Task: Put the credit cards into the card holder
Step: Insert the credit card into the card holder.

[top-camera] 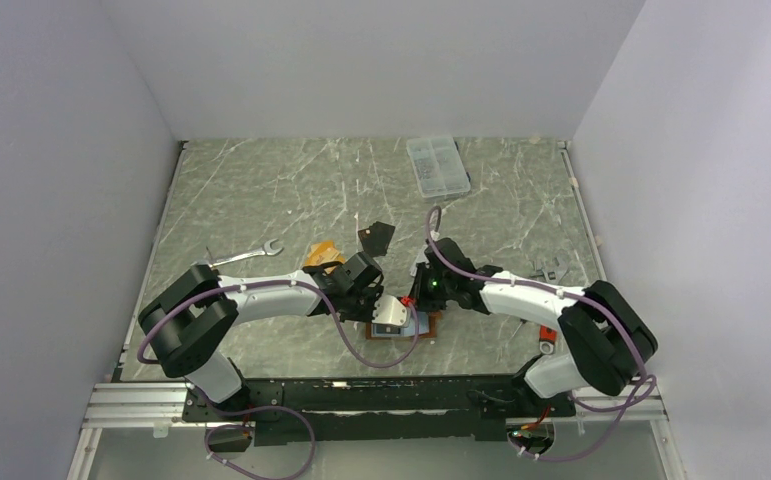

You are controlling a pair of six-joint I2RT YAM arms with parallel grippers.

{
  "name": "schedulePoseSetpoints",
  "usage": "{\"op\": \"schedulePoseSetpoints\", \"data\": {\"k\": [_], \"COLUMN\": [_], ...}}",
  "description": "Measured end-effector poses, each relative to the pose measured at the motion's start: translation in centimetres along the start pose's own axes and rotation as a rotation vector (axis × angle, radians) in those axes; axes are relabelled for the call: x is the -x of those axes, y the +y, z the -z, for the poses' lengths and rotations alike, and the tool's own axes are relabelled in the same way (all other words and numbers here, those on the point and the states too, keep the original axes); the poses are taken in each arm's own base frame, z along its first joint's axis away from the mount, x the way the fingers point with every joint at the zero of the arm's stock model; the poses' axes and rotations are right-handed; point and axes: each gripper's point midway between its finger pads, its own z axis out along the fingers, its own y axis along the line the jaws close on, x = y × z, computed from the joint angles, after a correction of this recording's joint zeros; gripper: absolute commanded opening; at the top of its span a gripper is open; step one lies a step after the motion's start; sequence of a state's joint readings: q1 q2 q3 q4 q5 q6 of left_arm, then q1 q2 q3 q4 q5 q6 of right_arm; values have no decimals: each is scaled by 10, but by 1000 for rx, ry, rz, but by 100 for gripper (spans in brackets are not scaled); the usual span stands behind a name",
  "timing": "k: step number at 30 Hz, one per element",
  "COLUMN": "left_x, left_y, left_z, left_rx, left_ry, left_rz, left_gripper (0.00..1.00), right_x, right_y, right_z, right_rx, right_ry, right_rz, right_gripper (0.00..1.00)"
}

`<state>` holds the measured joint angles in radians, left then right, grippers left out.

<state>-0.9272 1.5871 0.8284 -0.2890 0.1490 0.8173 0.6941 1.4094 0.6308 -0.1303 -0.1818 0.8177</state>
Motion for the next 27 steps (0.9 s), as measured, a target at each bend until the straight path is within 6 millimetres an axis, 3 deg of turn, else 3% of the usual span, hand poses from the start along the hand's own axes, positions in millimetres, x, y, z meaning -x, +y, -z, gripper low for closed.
{"op": "schedulePoseSetpoints", "data": {"k": [7, 13, 16, 21, 24, 27], "left_x": [0, 1, 2, 0, 1, 5], "left_y": [0, 0, 5, 30, 32, 29], "left_z": [0, 1, 5, 21, 29, 31], "left_rx": [-1, -8, -16, 22, 26, 13], "left_ry": [-1, -7, -22, -67, -82, -101], "left_rz": [2, 27, 74, 172, 196, 202], "left_gripper": [0, 0, 0, 0, 0, 0], "right_x": [-10, -10, 3, 27, 18, -14], "right_y": [3, 12, 13, 18, 11, -19], "right_z": [-7, -8, 10, 64, 73, 60], "right_rx": [8, 16, 19, 85, 103, 68], "right_ry": [39, 58, 7, -168, -190, -127], "right_rz": [-1, 2, 2, -7, -16, -56], "right_gripper": [0, 43, 54, 64, 67, 69]}}
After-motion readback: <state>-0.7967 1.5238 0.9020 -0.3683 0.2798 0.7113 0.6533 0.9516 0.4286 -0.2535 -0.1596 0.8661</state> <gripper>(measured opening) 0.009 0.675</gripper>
